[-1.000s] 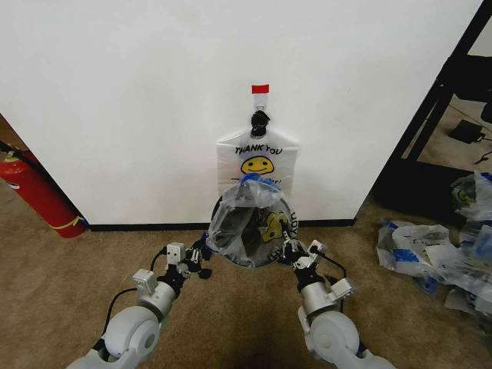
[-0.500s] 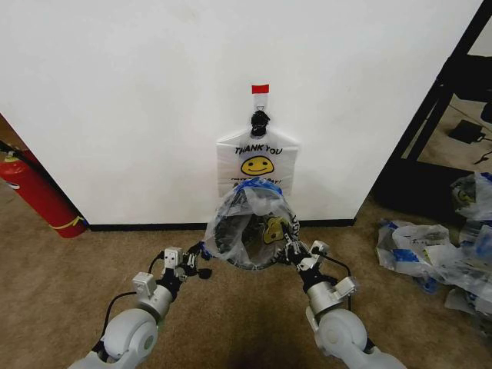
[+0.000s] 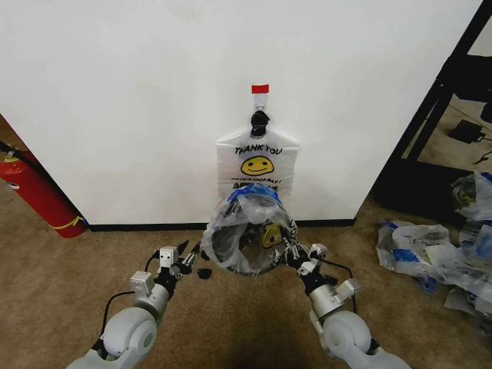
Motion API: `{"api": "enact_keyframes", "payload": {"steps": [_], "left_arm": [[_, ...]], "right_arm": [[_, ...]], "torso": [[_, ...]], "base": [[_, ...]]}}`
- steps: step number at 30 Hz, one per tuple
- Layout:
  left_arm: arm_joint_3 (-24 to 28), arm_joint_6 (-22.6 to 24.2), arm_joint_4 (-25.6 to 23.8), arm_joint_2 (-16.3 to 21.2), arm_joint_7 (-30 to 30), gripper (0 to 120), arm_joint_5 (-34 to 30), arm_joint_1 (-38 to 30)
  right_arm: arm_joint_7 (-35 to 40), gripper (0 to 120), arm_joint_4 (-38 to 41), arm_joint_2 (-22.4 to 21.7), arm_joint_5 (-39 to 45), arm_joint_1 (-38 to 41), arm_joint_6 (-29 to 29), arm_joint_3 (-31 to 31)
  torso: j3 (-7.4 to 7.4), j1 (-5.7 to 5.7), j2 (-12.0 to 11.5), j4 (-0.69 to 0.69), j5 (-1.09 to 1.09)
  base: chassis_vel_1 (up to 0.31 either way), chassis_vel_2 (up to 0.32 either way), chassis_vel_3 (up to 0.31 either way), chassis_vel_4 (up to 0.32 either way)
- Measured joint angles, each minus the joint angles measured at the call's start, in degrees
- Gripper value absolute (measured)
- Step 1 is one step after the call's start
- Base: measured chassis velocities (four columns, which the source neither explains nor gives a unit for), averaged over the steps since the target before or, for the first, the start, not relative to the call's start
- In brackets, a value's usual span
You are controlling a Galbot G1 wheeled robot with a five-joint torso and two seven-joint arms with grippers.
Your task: Pick up the garbage bag from the wall and place it over the trash bin.
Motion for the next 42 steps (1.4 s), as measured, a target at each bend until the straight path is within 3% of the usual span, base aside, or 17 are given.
{"api": "enact_keyframes", "payload": {"steps": [1,8,12,19,23,29,31,36,42], "left_arm": [[0.00,0.00,0.00,0.00,0.00,52,0.00,0.00],[-0.56,-2.82,3.85,0.27,-2.31,82,10.85,0.65],[-2.24,-2.20,4.84,0.86,-4.35,95,11.17,0.53],[-3.52,-3.62,3.20,1.58,1.09,110,7.42,1.01],[-4.46,-4.81,1.25,1.29,3.05,113,5.26,0.73],[-7.46,-6.03,-7.48,2.38,9.56,113,-9.78,-0.04],[-7.48,-5.84,-8.31,2.52,10.90,113,-11.95,-0.03],[-5.86,-1.40,-9.99,1.83,17.46,105,-20.74,-0.22],[-5.13,2.61,-10.21,1.02,20.24,100,-23.59,-0.42]], "right_arm": [[0.00,1,0.00,0.00,0.00,0.00,0.00,0.00],[3.95,1,-0.95,1.27,-0.45,2.00,2.60,-0.03],[7.06,1,-1.37,1.42,-1.21,2.36,2.65,-0.17],[7.56,1,-1.90,1.63,-1.94,2.24,2.01,-0.92],[6.48,1,-2.45,1.31,-3.44,2.25,1.88,-1.02],[-3.77,1,-8.86,0.53,-12.12,2.54,6.90,0.54],[-5.02,1,-9.33,0.54,-12.41,2.56,7.47,0.60],[-11.60,1,-10.52,0.76,-12.73,2.64,10.18,0.68],[-12.81,1,-10.52,0.76,-13.58,2.64,11.15,0.72]], "torso": [[0.00,0.00,0.00,0.00,0.00],[0.00,0.00,0.00,0.01,-0.02],[0.00,0.00,0.00,0.01,0.03],[0.00,0.00,0.00,0.00,-0.02],[0.00,0.00,0.00,0.01,-0.01],[0.00,0.00,0.00,-0.01,0.02],[0.00,0.00,0.00,-0.01,0.02],[0.00,0.00,0.00,0.01,-0.02],[0.00,0.00,0.00,0.00,0.00]], "base": [[0.000,0.000,0.000,0.000],[0.000,0.000,0.000,0.000],[0.000,0.000,0.000,0.000],[0.000,0.000,0.000,0.000],[0.000,0.000,0.000,0.000],[0.000,0.000,0.000,0.000],[0.000,0.000,0.000,0.000],[0.000,0.000,0.000,0.000],[0.000,0.000,0.000,0.000]]}}
